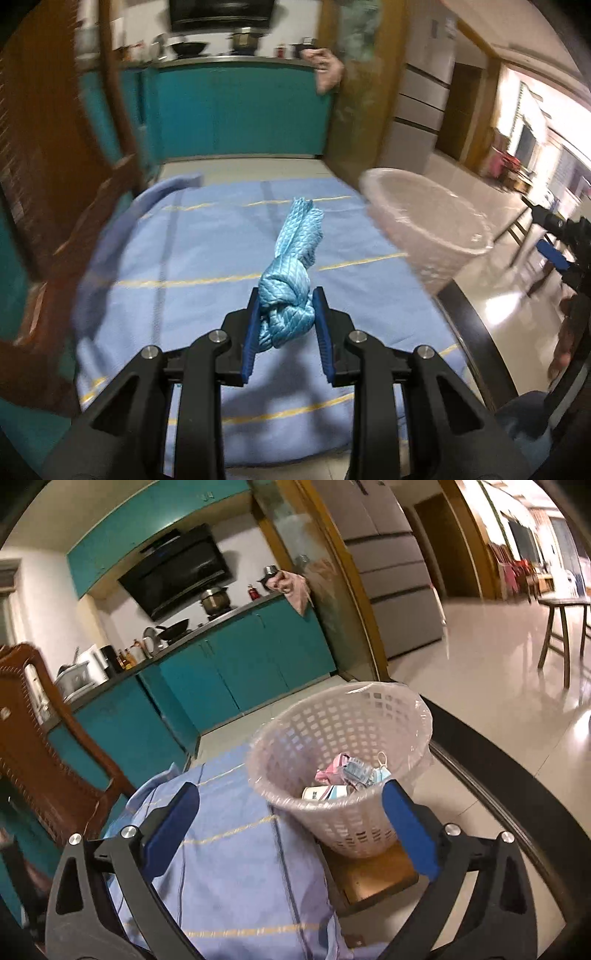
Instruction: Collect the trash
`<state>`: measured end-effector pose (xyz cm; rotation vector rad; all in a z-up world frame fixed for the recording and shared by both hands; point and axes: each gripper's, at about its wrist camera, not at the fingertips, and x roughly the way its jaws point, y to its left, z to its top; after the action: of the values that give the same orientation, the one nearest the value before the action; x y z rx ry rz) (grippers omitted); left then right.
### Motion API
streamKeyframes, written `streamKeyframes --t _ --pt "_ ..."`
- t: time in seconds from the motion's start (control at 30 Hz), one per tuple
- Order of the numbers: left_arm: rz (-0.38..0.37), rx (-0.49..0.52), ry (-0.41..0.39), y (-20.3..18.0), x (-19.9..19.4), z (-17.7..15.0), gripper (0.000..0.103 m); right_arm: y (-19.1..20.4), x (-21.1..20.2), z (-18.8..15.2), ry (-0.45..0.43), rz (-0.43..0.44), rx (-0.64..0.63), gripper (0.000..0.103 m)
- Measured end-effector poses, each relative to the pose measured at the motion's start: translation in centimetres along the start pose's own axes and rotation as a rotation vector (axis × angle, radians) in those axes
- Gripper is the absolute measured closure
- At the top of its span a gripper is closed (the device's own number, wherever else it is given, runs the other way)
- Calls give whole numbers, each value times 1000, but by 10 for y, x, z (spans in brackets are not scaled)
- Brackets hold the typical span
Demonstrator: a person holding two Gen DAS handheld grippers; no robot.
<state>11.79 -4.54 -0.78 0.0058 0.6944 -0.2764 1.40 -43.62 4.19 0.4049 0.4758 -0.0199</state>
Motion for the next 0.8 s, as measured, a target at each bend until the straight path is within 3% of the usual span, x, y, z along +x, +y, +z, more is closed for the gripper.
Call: streamKeyframes --t 0.13,0.23,0.27,0.3,0.37,0.4,0.53,0.8 --pt "-119 50 -4 -56 23 44 74 -15 -6 1 -43 -44 80 4" --pt "-196 113 -47 -110 44 98 71 -22 -3 -1 -27 -58 126 4" --pt "-227 115 -56 -124 51 114 63 -22 -2 -1 -25 -63 127 4" --pt "-259 120 -74 -141 61 135 37 -24 -1 -1 -24 -68 130 4" --pt "-217 112 -122 -153 71 151 3 -24 2 -1 -14 -72 123 4" --pt "-190 107 -133 -152 73 154 3 -24 4 -1 -3 -71 111 4" --pt "-155 38 -75 -119 70 134 3 -16 12 -5 46 -58 62 4" --pt "69 -8 -72 -11 -2 46 3 30 22 -19 111 -19 -102 4"
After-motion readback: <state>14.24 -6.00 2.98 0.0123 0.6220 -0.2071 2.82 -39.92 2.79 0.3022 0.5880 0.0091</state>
